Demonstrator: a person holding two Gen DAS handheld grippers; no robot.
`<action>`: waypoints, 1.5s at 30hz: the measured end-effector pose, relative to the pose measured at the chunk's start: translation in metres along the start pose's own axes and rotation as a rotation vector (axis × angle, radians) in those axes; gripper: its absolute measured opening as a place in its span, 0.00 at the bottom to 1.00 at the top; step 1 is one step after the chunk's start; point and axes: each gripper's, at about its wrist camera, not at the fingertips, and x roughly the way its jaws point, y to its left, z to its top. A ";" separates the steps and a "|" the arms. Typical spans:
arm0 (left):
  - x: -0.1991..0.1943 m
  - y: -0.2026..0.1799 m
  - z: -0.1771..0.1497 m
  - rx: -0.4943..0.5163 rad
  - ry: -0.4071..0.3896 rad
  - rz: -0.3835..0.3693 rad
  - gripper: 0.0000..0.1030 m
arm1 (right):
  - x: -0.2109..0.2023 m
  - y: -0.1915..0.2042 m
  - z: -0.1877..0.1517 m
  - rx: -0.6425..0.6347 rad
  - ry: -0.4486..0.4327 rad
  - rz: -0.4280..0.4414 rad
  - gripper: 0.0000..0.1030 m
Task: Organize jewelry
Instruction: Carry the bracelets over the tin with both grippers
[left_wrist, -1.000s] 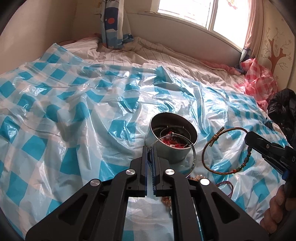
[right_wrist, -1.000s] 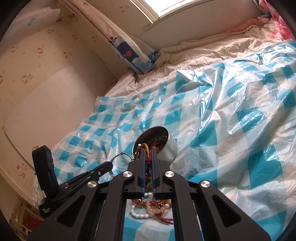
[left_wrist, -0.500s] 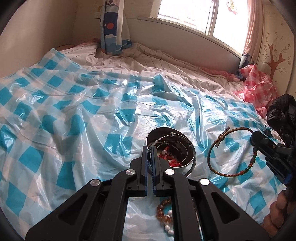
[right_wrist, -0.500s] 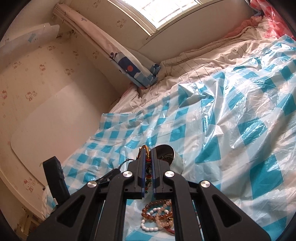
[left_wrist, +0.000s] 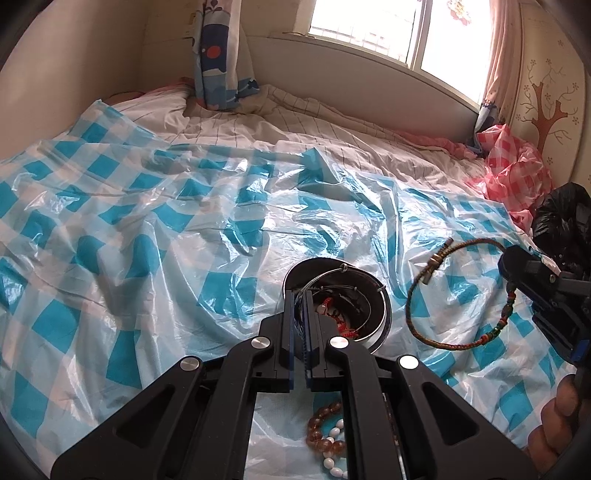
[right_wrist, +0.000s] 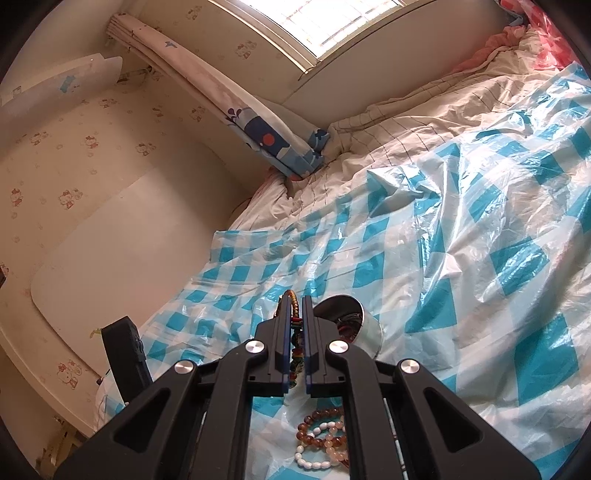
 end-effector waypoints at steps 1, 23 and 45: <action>0.001 0.000 0.002 0.001 -0.001 0.000 0.03 | 0.001 0.001 0.001 -0.003 -0.001 0.003 0.06; 0.025 -0.009 0.015 0.029 0.004 -0.010 0.03 | 0.028 0.007 0.011 -0.043 0.011 0.010 0.06; 0.042 -0.014 0.014 0.049 0.027 -0.017 0.03 | 0.049 -0.002 0.014 -0.047 0.037 -0.006 0.06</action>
